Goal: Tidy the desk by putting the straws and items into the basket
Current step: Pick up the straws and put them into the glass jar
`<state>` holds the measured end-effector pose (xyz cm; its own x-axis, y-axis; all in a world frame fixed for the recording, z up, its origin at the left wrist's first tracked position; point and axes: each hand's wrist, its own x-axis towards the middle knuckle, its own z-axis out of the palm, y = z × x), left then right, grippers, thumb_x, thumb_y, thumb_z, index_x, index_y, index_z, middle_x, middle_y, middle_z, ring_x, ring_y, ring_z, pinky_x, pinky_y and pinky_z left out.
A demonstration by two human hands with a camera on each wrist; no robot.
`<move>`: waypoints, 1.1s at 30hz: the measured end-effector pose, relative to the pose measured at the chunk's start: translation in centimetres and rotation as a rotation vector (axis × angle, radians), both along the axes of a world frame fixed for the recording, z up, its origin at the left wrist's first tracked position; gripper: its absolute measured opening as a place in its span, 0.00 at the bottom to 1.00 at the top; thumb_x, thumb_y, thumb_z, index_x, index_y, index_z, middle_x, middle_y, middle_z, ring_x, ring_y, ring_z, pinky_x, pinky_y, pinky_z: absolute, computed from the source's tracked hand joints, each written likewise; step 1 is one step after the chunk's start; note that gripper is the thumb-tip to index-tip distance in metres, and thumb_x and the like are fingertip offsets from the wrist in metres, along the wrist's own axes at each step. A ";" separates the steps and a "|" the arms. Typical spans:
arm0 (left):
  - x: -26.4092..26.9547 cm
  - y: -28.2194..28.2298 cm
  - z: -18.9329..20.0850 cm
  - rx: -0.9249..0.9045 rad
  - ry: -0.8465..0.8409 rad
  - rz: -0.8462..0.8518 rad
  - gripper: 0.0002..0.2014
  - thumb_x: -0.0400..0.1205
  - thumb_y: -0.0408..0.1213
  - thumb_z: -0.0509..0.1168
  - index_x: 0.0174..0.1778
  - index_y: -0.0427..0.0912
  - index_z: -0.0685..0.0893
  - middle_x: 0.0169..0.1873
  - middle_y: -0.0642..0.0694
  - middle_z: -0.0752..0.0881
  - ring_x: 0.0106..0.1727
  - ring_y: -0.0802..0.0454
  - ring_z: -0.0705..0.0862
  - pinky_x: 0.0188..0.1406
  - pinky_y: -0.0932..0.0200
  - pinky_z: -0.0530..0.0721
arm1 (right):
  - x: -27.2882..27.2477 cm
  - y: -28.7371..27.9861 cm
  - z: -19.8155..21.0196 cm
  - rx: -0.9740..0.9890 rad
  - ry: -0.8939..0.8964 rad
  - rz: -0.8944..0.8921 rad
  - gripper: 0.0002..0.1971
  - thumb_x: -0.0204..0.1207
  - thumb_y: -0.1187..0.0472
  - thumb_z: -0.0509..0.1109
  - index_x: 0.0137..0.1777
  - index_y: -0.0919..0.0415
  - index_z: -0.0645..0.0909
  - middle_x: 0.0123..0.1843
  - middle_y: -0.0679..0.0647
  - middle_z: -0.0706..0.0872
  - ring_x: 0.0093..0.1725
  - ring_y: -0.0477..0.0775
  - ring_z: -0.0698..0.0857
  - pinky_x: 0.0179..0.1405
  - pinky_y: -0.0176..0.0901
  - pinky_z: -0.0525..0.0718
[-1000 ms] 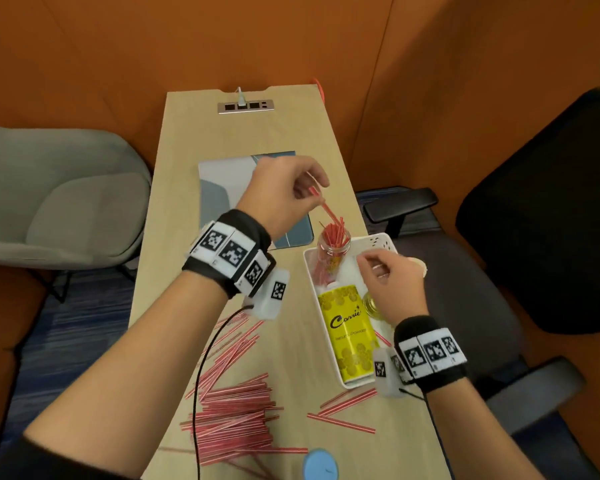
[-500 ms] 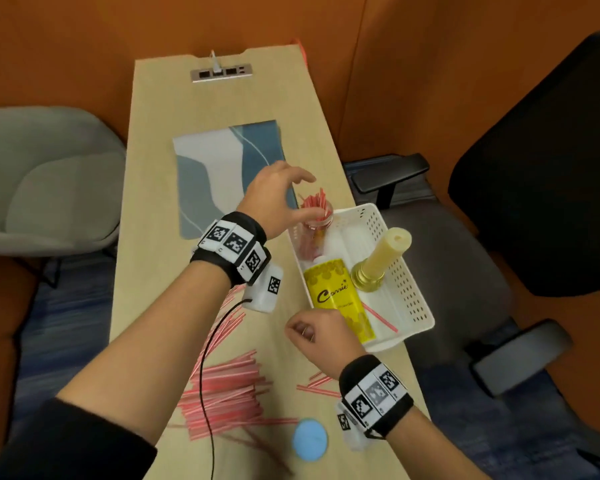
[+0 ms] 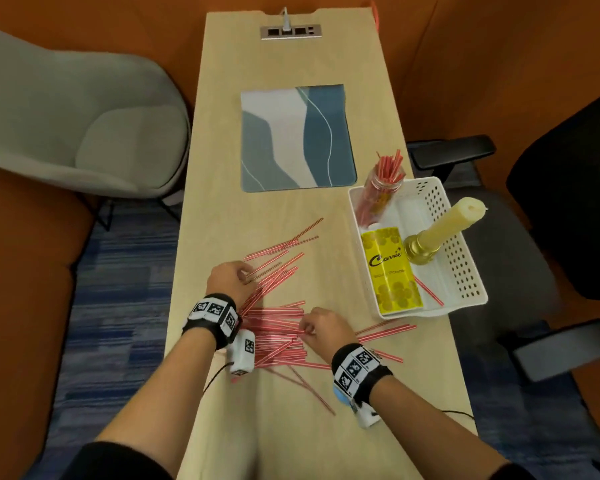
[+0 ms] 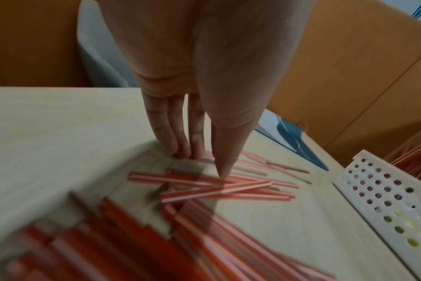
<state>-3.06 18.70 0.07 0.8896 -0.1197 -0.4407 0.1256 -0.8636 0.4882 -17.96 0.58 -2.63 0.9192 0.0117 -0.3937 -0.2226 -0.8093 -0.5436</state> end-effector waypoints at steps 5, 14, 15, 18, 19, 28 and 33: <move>-1.9 1.3 -1.7 -0.115 0.057 0.040 0.08 0.73 0.32 0.79 0.43 0.46 0.90 0.38 0.50 0.88 0.36 0.54 0.87 0.20 0.61 0.86 | 0.2 -1.0 0.6 0.011 -0.022 -0.028 0.07 0.77 0.54 0.75 0.49 0.54 0.92 0.47 0.49 0.90 0.44 0.47 0.86 0.47 0.39 0.83; -2.1 1.8 -2.3 -0.130 -0.027 -0.006 0.03 0.76 0.32 0.75 0.39 0.45 0.91 0.35 0.51 0.89 0.35 0.55 0.87 0.36 0.58 0.89 | 0.1 -3.2 3.0 0.297 -0.085 -0.377 0.03 0.73 0.58 0.80 0.41 0.48 0.90 0.37 0.44 0.91 0.34 0.42 0.84 0.39 0.33 0.84; -2.1 1.8 -2.3 -0.115 -0.038 -0.024 0.04 0.77 0.32 0.74 0.38 0.45 0.91 0.35 0.50 0.89 0.35 0.54 0.86 0.39 0.58 0.89 | 0.0 -3.3 3.3 0.335 -0.096 -0.426 0.05 0.73 0.58 0.80 0.39 0.46 0.90 0.36 0.45 0.90 0.35 0.45 0.85 0.38 0.38 0.87; -2.1 1.9 -2.0 -0.087 -0.042 -0.055 0.10 0.77 0.28 0.71 0.33 0.47 0.86 0.32 0.52 0.87 0.30 0.56 0.86 0.24 0.65 0.85 | -0.1 -3.5 4.1 0.430 -0.130 -0.535 0.04 0.73 0.59 0.79 0.40 0.49 0.90 0.33 0.48 0.90 0.35 0.49 0.87 0.36 0.46 0.89; -2.1 1.9 -1.9 -0.084 -0.044 -0.060 0.10 0.76 0.27 0.70 0.33 0.47 0.86 0.31 0.53 0.87 0.30 0.55 0.86 0.23 0.64 0.85 | -0.1 -3.6 4.3 0.447 -0.153 -0.550 0.03 0.73 0.60 0.79 0.41 0.50 0.90 0.34 0.47 0.90 0.35 0.49 0.88 0.39 0.46 0.89; -0.4 1.6 0.9 -0.206 -0.178 -0.078 0.06 0.72 0.34 0.79 0.43 0.46 0.93 0.37 0.51 0.89 0.38 0.57 0.86 0.46 0.62 0.87 | 1.2 -4.3 6.9 0.574 -0.285 -0.580 0.03 0.73 0.66 0.79 0.44 0.59 0.89 0.35 0.55 0.91 0.36 0.55 0.91 0.40 0.44 0.90; 0.2 0.9 2.4 -0.209 -0.233 -0.135 0.04 0.73 0.31 0.78 0.40 0.44 0.93 0.38 0.50 0.91 0.40 0.55 0.88 0.49 0.55 0.89 | 1.8 -5.9 6.8 0.489 -0.198 -0.463 0.03 0.74 0.64 0.79 0.43 0.56 0.90 0.35 0.53 0.91 0.36 0.53 0.91 0.46 0.50 0.91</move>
<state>-2.85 19.58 2.46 0.9334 -0.3099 -0.1810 -0.1190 -0.7430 0.6586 -16.17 -5.30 4.19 0.9261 -0.2657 -0.2678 -0.3447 -0.3075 -0.8869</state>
